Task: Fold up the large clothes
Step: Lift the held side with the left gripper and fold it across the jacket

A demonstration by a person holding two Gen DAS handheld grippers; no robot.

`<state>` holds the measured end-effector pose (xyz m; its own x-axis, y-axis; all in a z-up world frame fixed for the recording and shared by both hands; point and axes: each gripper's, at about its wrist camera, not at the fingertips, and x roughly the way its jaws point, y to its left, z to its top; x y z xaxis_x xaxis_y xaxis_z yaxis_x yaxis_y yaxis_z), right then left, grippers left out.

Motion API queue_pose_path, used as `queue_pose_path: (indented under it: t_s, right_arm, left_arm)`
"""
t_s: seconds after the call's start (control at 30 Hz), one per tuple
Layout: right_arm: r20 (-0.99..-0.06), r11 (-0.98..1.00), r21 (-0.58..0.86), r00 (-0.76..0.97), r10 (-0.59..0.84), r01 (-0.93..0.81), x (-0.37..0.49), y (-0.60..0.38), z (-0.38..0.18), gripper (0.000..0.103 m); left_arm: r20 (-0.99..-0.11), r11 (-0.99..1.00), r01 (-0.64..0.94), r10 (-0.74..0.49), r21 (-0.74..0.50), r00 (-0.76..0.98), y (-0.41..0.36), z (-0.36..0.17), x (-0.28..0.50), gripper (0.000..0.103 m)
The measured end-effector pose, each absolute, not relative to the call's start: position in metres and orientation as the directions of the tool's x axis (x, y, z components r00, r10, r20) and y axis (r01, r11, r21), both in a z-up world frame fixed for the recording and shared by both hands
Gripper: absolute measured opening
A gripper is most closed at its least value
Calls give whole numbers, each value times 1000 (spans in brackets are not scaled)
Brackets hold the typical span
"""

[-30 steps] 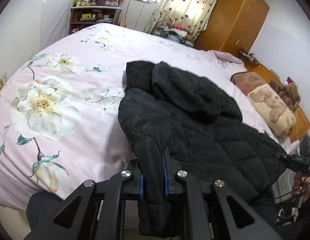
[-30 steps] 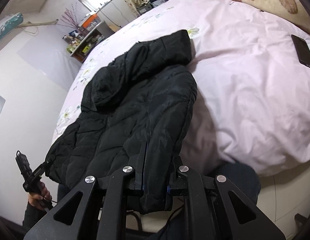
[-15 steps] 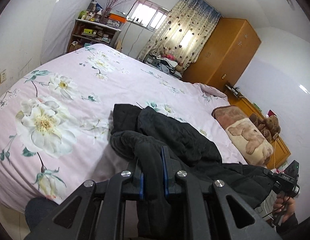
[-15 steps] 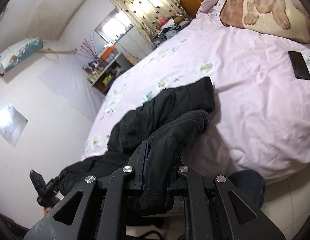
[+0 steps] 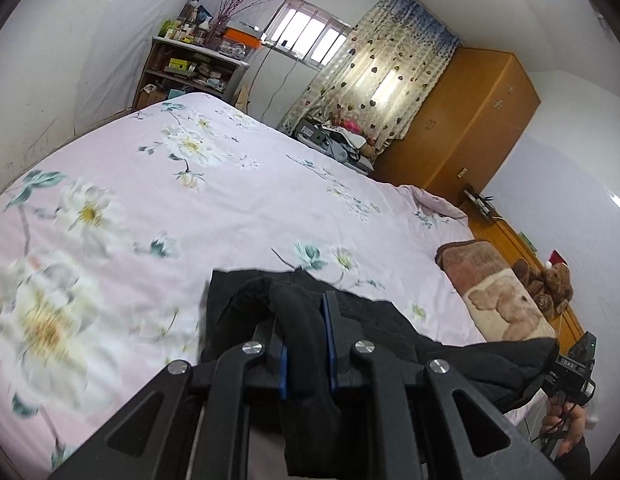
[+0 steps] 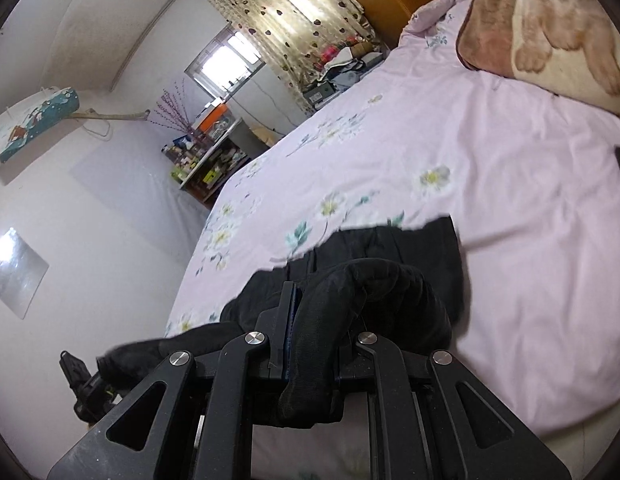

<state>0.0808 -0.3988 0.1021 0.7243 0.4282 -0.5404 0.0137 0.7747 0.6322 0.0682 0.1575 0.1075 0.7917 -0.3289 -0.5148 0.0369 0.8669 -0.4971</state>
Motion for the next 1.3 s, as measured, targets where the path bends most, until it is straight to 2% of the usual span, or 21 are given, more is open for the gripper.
queue_pose_path:
  t_s: [0.2,0.43,0.63,0.7,0.77,0.8,0.83,0.87,0.93,1.03,1.1,1.13,1.17,1.3]
  right_arm:
    - [-608,791,606,688,396,80,159,-397,79,14]
    - [-735,817,547,572,363,184,245,-386,8,16]
    - [-751,789,569,536,385,230,271,-388,-26,21]
    - [-729,767,602,545,413,223,271,-393,-26,25]
    - [-689,723,656,565,454,218,269,-400,-22,35]
    - [-655,691,693,581,483,208,267,-403,-19,50]
    - [-610,647,738,603,515,194,263,-408,-16,59]
    - [-588,627,756,616,524,188,260,-409,-14,60]
    - [-567,623,764,637,523,168,256,-408,-9,61]
    - [-584,665,729,651,484,160,253,-402,0,61]
    - [-576,691,710,674,462,133,249,-399,10,61]
    - [-577,711,693,681,450,118,249,-396,15,61]
    - [-585,724,680,680,443,113,251,-395,15,61]
    - [-636,745,650,642,429,147,266,-393,4,61]
  left_arm:
    - [-590,875,-27,-303,-484,748,154,76,154,15]
    - [-718,882,-125,-280,-455,637,148,4,232,16]
    - [-729,861,-148,-307,-487,611,144,-19,254,22]
    - [-725,847,-147,-333,-511,603,146,-14,257,26]
    - [-693,819,-129,-375,-558,616,151,-7,257,42]
    - [-668,802,-118,-396,-586,629,153,-3,255,47]
    - [-640,785,-102,-414,-612,647,155,1,252,57]
    - [-624,778,-93,-419,-621,659,156,4,250,61]
    - [-616,779,-87,-417,-620,668,156,9,249,61]
    - [-625,787,-93,-405,-610,667,155,15,249,62]
    - [-608,781,-88,-405,-619,682,156,21,250,69]
    - [-603,780,-87,-403,-620,688,156,22,253,78]
    - [-605,792,-92,-380,-604,700,156,24,257,81]
    - [-620,817,-97,-349,-569,703,154,29,269,81]
